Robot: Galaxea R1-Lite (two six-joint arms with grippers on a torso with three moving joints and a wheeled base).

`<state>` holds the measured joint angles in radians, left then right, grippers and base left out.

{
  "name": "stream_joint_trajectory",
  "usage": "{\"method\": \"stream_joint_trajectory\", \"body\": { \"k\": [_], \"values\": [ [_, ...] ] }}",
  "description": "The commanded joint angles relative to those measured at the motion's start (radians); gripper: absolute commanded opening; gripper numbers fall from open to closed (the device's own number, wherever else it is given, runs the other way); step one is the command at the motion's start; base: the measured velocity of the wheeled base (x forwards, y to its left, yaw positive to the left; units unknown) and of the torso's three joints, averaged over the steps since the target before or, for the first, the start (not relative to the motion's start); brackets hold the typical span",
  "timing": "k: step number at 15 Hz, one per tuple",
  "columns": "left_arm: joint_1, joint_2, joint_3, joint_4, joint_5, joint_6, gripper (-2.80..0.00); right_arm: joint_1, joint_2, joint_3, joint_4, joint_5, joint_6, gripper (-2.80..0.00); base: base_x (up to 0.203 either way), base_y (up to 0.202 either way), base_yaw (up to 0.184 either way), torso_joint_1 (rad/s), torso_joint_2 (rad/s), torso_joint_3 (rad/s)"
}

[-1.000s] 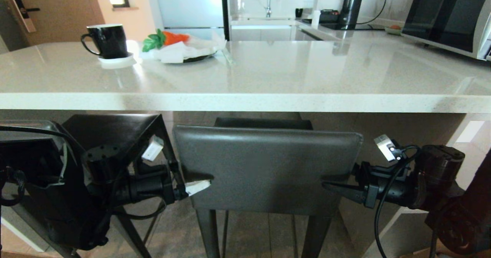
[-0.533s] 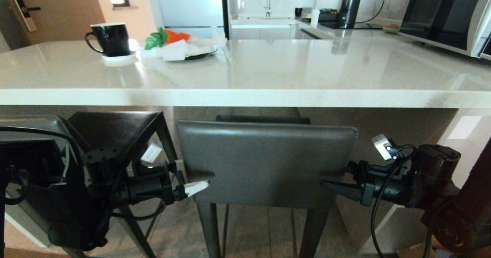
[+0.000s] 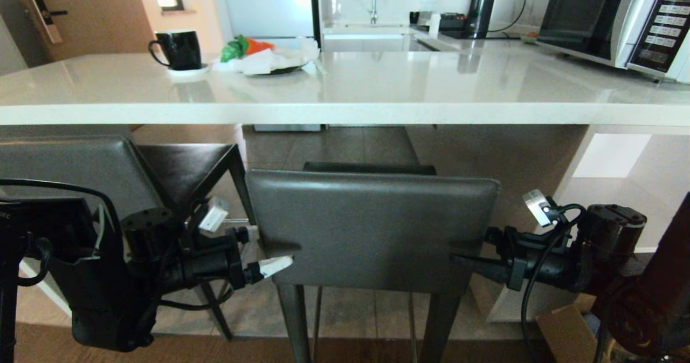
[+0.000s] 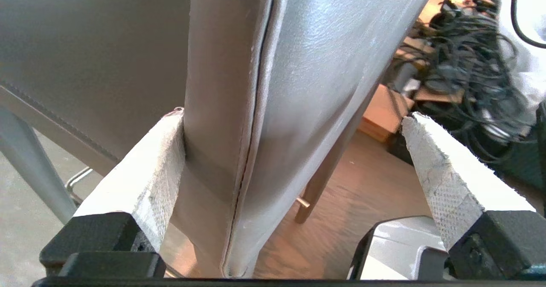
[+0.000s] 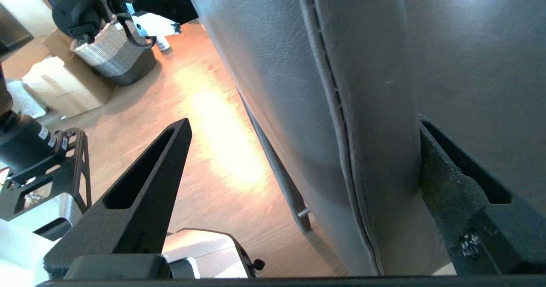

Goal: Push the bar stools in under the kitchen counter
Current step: Pull the gray chair out from under the dining table

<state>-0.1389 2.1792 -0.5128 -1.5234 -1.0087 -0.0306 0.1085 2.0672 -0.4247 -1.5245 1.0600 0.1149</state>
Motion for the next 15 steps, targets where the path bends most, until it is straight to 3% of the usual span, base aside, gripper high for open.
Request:
{"method": "stream_joint_trajectory", "body": {
  "k": [1, 15],
  "values": [
    [0.004, 0.010, 0.005, -0.007, -0.005, -0.002, 0.00, 0.000, 0.007, 0.000, -0.006, 0.006, 0.002, 0.00, -0.189, 0.000, -0.004, -0.002, 0.00, 0.007],
    [-0.027, -0.029, 0.043, -0.007, -0.004, 0.000, 0.00, 0.000, -0.001, 0.015, -0.006, 0.008, -0.006, 0.00, -0.193, 0.000, -0.001, 0.002, 0.00, 0.002]
  ]
}}
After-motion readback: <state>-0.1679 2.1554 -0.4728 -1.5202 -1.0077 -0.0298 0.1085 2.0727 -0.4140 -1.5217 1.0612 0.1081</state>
